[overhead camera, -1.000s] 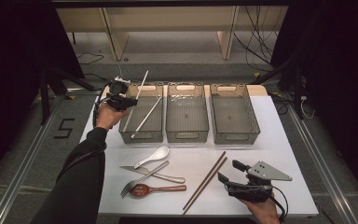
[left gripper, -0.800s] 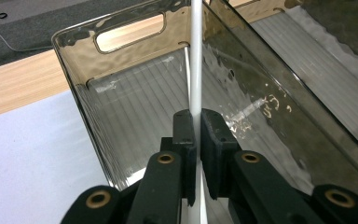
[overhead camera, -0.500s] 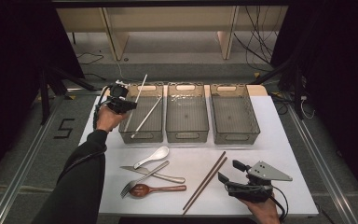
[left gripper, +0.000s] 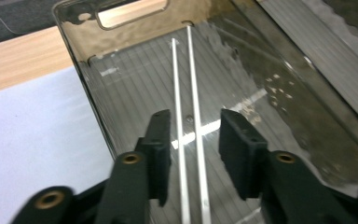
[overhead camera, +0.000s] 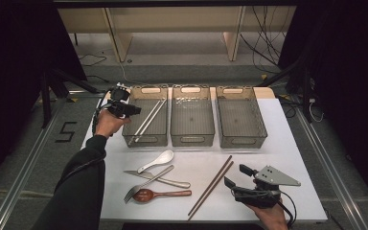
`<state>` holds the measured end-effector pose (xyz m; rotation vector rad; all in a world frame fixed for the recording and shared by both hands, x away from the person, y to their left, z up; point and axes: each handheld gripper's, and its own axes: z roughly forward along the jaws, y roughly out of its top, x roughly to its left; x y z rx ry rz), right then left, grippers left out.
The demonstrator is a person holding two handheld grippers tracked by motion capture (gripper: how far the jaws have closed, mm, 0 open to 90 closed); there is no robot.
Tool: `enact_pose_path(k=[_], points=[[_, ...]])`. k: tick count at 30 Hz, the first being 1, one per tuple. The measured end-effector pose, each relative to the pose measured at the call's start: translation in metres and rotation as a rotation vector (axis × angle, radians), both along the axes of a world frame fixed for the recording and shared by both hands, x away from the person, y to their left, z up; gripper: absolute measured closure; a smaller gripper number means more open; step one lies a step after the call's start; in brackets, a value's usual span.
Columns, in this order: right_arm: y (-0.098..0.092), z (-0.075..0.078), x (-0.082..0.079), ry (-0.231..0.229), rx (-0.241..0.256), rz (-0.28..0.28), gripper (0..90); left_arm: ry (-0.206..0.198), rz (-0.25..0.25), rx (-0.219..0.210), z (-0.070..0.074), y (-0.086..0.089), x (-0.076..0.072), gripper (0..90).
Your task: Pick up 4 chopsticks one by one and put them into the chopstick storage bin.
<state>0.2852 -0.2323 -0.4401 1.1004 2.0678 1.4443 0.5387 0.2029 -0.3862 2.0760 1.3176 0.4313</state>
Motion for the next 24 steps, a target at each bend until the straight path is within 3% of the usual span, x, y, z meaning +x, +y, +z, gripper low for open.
enact_pose_path(k=[2, 10, 24], points=[[0.000, 0.000, 0.000, 0.000, 0.000, 0.000, 29.0, 0.020, -0.009, 0.004, 0.003, -0.001, -0.005, 54.0], [0.000, 0.000, 0.000, -0.001, 0.001, -0.003, 28.9, 0.021, -0.032, -0.002, 0.019, -0.001, -0.035, 40.7], [0.001, 0.000, 0.000, 0.002, 0.000, 0.000, 29.0, -0.007, -0.105, -0.043, 0.027, -0.003, -0.082, 31.8]])
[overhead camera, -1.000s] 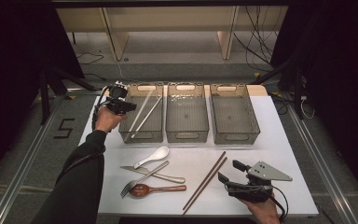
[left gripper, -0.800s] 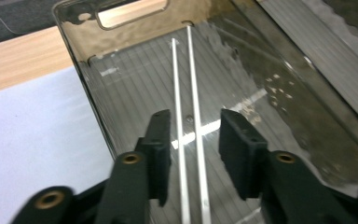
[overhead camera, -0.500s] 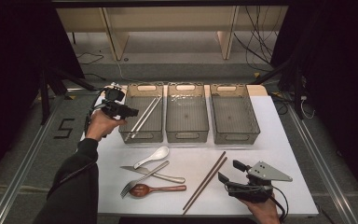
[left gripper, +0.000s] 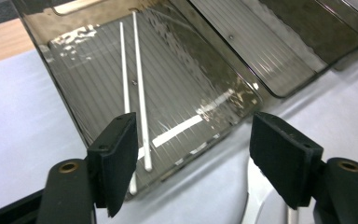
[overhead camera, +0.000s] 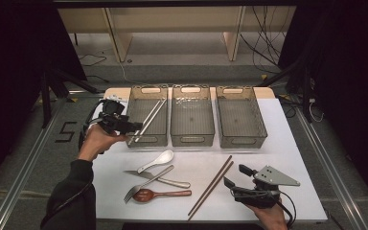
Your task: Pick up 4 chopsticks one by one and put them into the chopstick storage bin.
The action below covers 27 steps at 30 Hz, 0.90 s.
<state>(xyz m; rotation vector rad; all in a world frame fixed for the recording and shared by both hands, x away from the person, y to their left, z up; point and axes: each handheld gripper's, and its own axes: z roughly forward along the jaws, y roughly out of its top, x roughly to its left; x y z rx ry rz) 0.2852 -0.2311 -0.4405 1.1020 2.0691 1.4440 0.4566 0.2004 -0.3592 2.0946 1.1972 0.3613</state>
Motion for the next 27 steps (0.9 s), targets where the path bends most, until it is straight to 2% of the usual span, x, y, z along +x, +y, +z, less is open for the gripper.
enact_pose_path(k=[2, 6, 12, 16, 18, 22, 27], points=[[0.000, 0.000, 0.000, 0.000, 0.000, 0.000, 29.0, -0.002, -0.008, -0.005, -0.002, -0.001, -0.005, 30.9], [0.000, 0.000, 0.000, 0.001, 0.000, 0.001, 29.0, 0.000, -0.034, 0.013, -0.007, -0.005, -0.013, 29.5], [-0.003, -0.001, 0.001, 0.005, 0.003, -0.002, 29.0, 0.006, -0.052, -0.018, -0.019, -0.003, -0.025, 28.3], [-0.004, -0.002, 0.001, 0.009, 0.002, -0.004, 29.0, 0.002, -0.039, -0.001, -0.026, -0.002, -0.028, 27.4], [-0.004, -0.002, 0.001, 0.007, 0.005, -0.004, 29.0, 0.002, -0.042, -0.015, -0.027, -0.003, -0.032, 27.4], [-0.004, -0.002, 0.001, 0.010, 0.005, -0.006, 29.0, 0.004, -0.060, -0.004, -0.030, -0.007, -0.040, 26.0], [-0.004, -0.003, 0.002, 0.018, -0.005, 0.016, 28.8, -0.016, -0.068, -0.023, -0.036, -0.007, -0.055, 25.3]])
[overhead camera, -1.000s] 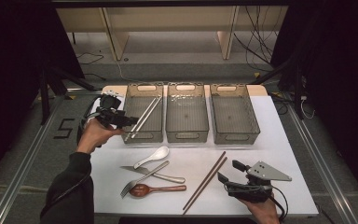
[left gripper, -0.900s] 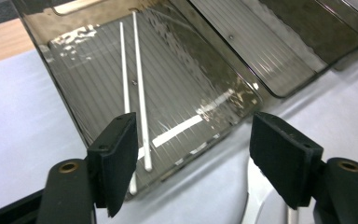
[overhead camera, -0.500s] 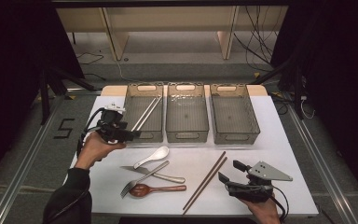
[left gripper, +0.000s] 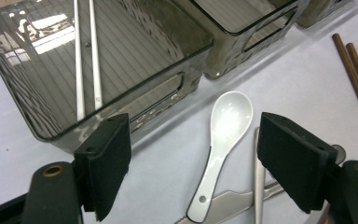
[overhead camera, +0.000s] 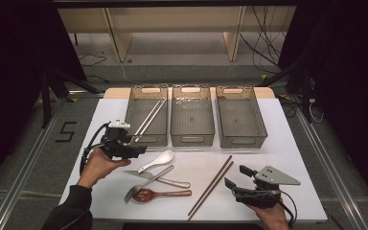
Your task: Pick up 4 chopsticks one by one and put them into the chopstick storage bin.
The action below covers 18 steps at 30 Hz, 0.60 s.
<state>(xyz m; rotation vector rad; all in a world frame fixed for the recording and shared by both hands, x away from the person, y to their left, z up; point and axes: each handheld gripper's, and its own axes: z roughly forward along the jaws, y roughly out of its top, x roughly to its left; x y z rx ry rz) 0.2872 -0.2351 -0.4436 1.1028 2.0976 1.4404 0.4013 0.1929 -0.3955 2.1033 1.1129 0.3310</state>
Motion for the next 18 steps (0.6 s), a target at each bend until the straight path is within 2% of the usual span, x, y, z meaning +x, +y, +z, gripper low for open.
enact_pose_path(k=[3, 7, 10, 15, 18], points=[[0.000, 0.001, 0.001, 0.008, -0.010, 0.020, 28.7, -0.021, -0.001, -0.028, -0.004, 0.001, -0.011, 24.9], [0.002, 0.002, 0.002, 0.007, -0.069, 0.060, 28.7, -0.061, 0.010, -0.058, -0.010, 0.004, -0.024, 24.2], [0.004, 0.005, 0.004, -0.002, -0.126, 0.088, 28.7, -0.071, 0.028, -0.079, -0.019, 0.008, -0.031, 24.2], [0.007, 0.009, 0.010, 0.033, -0.188, 0.165, 28.6, -0.084, 0.034, -0.078, -0.028, 0.012, -0.042, 23.9], [0.012, 0.012, 0.017, 0.056, -0.249, 0.213, 28.2, -0.089, 0.040, -0.081, -0.031, 0.014, -0.049, 23.8]])
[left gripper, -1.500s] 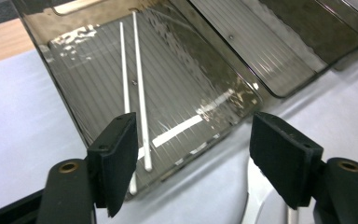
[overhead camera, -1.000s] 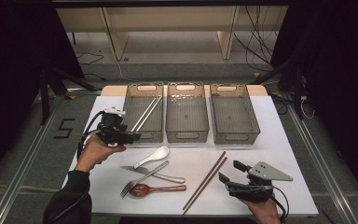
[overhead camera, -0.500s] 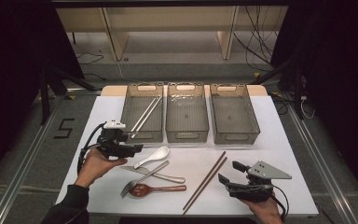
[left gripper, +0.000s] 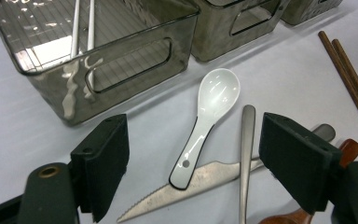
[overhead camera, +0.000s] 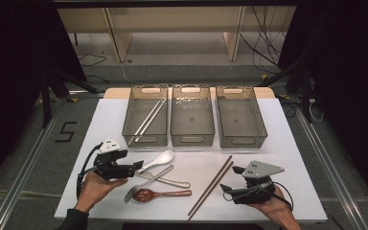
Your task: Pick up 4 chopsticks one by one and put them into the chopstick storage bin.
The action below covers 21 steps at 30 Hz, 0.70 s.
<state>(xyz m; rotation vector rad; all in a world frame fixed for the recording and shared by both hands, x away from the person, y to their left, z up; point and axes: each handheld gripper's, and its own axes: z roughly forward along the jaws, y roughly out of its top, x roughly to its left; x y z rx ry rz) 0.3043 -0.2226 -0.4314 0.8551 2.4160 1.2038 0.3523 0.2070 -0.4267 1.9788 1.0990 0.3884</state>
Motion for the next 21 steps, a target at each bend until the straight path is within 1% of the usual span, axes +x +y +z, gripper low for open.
enact_pose_path(k=[1, 3, 5, 7, 9, 11, 13, 15, 17, 21], points=[[0.002, 0.002, 0.002, 0.000, -0.017, 0.010, 28.2, -0.002, 0.002, -0.010, -0.001, 0.001, -0.002, 23.8], [0.007, 0.005, 0.007, 0.005, -0.041, 0.027, 28.2, -0.004, 0.001, -0.011, -0.001, 0.001, -0.006, 23.7], [0.011, 0.006, 0.011, 0.013, -0.055, 0.033, 28.2, -0.012, 0.000, -0.003, -0.001, 0.001, -0.008, 23.5], [0.014, 0.006, 0.015, 0.025, -0.074, 0.047, 28.2, -0.015, -0.002, -0.005, -0.001, 0.000, -0.011, 23.4], [0.018, 0.004, 0.018, 0.034, -0.105, 0.066, 28.2, -0.016, -0.003, -0.006, -0.002, -0.001, -0.014, 23.2], [0.021, 0.002, 0.021, 0.045, -0.133, 0.091, 28.2, -0.024, -0.007, 0.005, -0.004, -0.001, -0.016, 23.1], [0.024, 0.002, 0.024, 0.046, -0.169, 0.101, 28.2, -0.024, -0.002, 0.002, -0.005, -0.001, -0.018, 23.0], [0.026, 0.003, 0.027, 0.052, -0.184, 0.121, 28.2, -0.026, 0.000, -0.002, -0.006, -0.001, -0.020, 22.9], [0.028, 0.003, 0.030, 0.060, -0.215, 0.149, 28.2, -0.026, -0.002, -0.002, -0.007, -0.001, -0.022, 22.8], [0.031, 0.002, 0.034, 0.065, -0.266, 0.185, 28.3, -0.025, -0.002, -0.004, -0.008, -0.001, -0.024, 22.0]])
